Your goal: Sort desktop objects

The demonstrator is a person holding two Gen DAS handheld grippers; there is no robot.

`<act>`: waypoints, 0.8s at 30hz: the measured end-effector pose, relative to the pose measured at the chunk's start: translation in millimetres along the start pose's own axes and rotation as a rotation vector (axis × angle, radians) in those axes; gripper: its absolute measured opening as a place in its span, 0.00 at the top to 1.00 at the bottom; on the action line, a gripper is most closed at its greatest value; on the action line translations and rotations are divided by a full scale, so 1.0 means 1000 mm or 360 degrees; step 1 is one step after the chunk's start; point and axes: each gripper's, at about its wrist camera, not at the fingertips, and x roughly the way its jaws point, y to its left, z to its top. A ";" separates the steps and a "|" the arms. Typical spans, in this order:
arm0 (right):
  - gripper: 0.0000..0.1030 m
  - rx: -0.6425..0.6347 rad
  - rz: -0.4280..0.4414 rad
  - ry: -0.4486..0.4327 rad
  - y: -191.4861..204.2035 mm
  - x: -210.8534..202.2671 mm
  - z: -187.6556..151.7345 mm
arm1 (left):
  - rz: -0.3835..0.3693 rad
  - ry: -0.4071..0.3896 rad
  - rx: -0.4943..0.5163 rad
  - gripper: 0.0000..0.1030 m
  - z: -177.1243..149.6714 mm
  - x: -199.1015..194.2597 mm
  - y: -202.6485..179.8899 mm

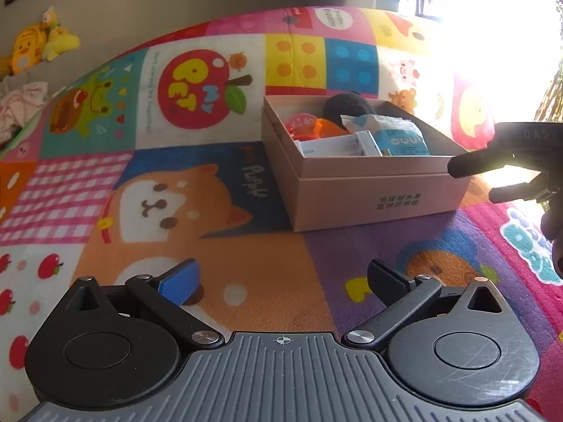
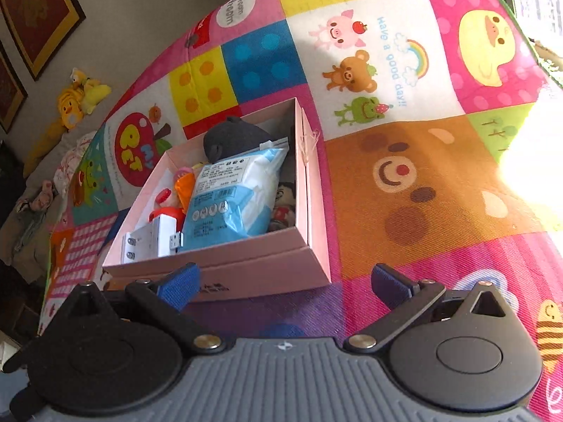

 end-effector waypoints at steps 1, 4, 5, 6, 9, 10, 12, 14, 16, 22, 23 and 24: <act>0.00 -0.0088 -0.0026 0.0010 0.006 -0.006 -0.012 | 0.0023 -0.0020 0.0001 0.00 -0.003 -0.003 -0.002; 0.00 -0.0309 -0.0065 0.0022 0.027 -0.019 -0.047 | 0.0061 -0.0068 0.0005 0.00 -0.009 -0.008 -0.011; 0.00 -0.0337 -0.0087 0.0038 0.030 -0.020 -0.056 | 0.0045 -0.0052 -0.0019 0.00 -0.010 -0.007 -0.014; 0.00 -0.0350 -0.0120 0.0072 0.032 -0.019 -0.063 | 0.0020 -0.0031 -0.0038 0.00 -0.010 -0.006 -0.016; 0.00 -0.0419 -0.0215 0.0016 0.036 -0.019 -0.075 | 0.0018 0.0019 -0.0034 0.00 -0.010 0.002 -0.028; 0.00 -0.0399 -0.0214 0.0027 0.035 -0.018 -0.073 | 0.0044 0.0016 -0.0038 0.00 -0.011 0.004 -0.032; 0.00 -0.0373 -0.0238 0.0007 0.033 -0.016 -0.071 | 0.0085 0.0025 -0.0066 0.00 -0.012 0.010 -0.036; 0.00 -0.0346 -0.0252 -0.0014 0.032 -0.014 -0.071 | 0.0135 0.0080 -0.0064 0.00 -0.013 0.020 -0.037; 0.00 -0.0332 -0.0269 -0.0051 0.031 -0.010 -0.070 | 0.0153 0.0075 -0.0046 0.00 -0.013 0.020 -0.039; 0.00 -0.0317 -0.0277 -0.0125 0.028 -0.005 -0.070 | 0.0157 0.0076 -0.0043 0.00 -0.013 0.019 -0.038; 0.00 -0.0324 -0.0281 -0.0128 0.028 -0.005 -0.070 | 0.0159 0.0075 -0.0038 0.00 -0.013 0.019 -0.039; 0.00 -0.0325 -0.0282 -0.0128 0.028 -0.005 -0.069 | 0.0158 0.0076 -0.0040 0.00 -0.013 0.020 -0.038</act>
